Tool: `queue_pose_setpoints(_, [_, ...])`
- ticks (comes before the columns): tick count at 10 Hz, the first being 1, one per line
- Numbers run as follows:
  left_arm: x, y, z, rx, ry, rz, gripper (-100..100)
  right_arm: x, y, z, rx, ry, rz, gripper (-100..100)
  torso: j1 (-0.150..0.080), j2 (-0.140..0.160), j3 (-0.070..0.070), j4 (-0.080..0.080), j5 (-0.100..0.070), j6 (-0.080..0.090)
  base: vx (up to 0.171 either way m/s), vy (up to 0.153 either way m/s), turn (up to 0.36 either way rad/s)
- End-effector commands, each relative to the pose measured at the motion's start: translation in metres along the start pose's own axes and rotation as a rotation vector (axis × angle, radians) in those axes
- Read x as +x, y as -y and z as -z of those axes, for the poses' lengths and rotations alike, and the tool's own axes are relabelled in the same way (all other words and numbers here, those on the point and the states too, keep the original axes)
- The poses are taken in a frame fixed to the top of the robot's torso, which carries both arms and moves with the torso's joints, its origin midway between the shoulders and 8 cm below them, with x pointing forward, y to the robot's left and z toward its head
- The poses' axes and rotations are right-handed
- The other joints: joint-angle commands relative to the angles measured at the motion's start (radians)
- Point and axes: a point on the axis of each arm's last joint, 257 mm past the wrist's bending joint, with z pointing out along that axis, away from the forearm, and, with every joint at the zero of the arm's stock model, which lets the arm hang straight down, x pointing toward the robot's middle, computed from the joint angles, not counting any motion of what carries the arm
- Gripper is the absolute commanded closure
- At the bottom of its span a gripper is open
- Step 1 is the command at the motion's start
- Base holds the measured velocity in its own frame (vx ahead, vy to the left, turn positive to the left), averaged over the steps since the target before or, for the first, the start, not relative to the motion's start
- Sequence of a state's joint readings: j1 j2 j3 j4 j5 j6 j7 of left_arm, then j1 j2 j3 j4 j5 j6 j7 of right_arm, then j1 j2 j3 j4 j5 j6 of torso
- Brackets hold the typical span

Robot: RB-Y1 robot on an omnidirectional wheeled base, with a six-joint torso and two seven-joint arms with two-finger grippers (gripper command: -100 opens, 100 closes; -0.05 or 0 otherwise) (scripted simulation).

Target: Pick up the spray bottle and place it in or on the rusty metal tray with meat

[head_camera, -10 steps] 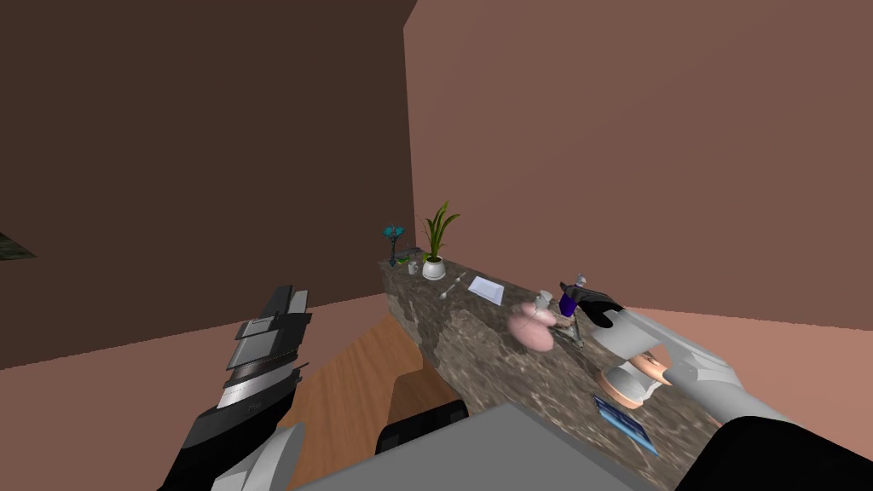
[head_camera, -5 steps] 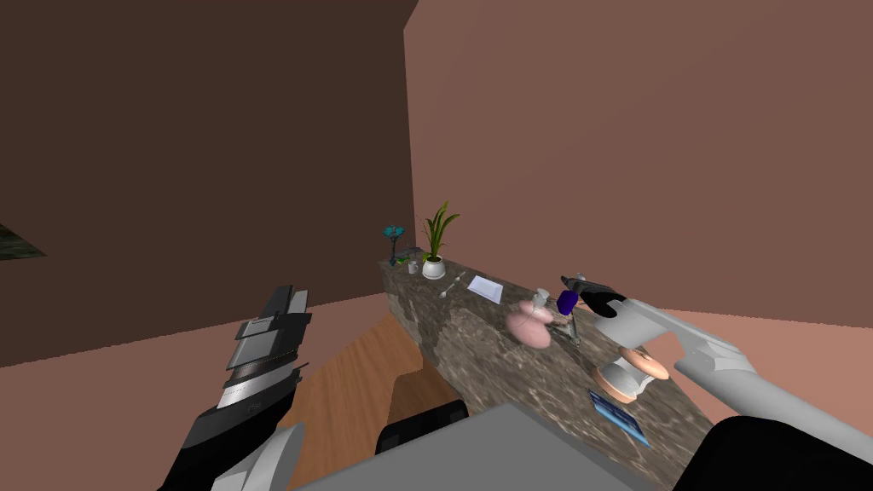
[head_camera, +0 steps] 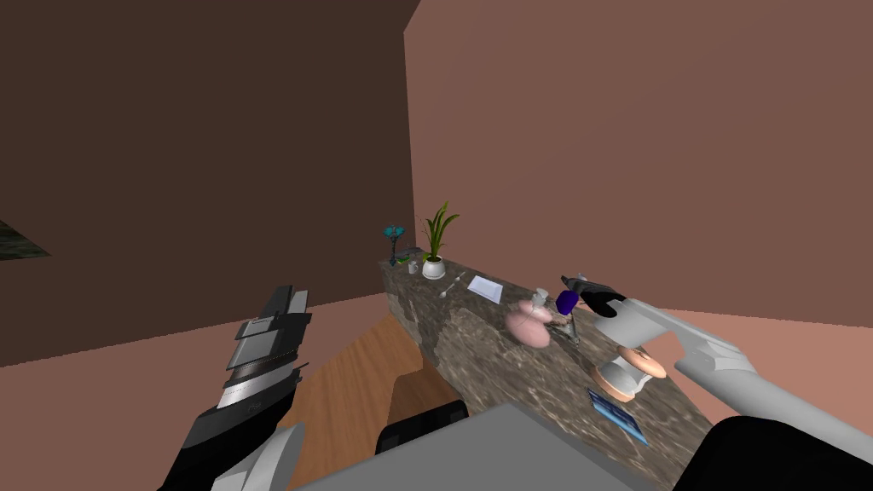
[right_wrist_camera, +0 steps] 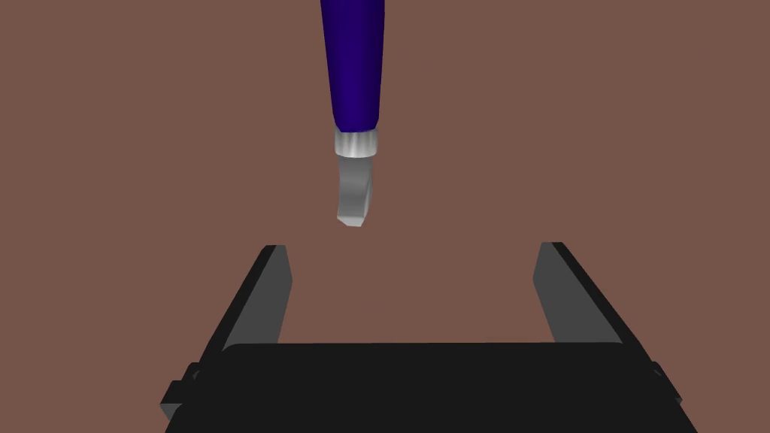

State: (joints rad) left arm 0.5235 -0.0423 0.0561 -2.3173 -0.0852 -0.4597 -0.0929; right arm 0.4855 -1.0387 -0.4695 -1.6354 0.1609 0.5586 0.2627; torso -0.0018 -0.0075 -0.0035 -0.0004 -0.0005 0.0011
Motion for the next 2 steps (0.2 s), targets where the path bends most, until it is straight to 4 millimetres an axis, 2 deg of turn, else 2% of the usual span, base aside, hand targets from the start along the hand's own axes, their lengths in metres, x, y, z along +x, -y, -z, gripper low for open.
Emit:
queue_pose_setpoints(1, [0.0,0.0,0.0,0.0,0.0,0.0,0,0.0,0.0,0.0,0.0,0.0,0.0,0,0.0,0.0,0.0,0.0,0.0,0.0,0.0,0.0,0.0])
queue_pose_setpoints(2, [0.0,0.0,0.0,0.0,0.0,0.0,0,0.0,0.0,0.0,0.0,0.0,0.0,0,0.0,0.0,0.0,0.0,0.0,0.0,0.0,0.0,0.0])
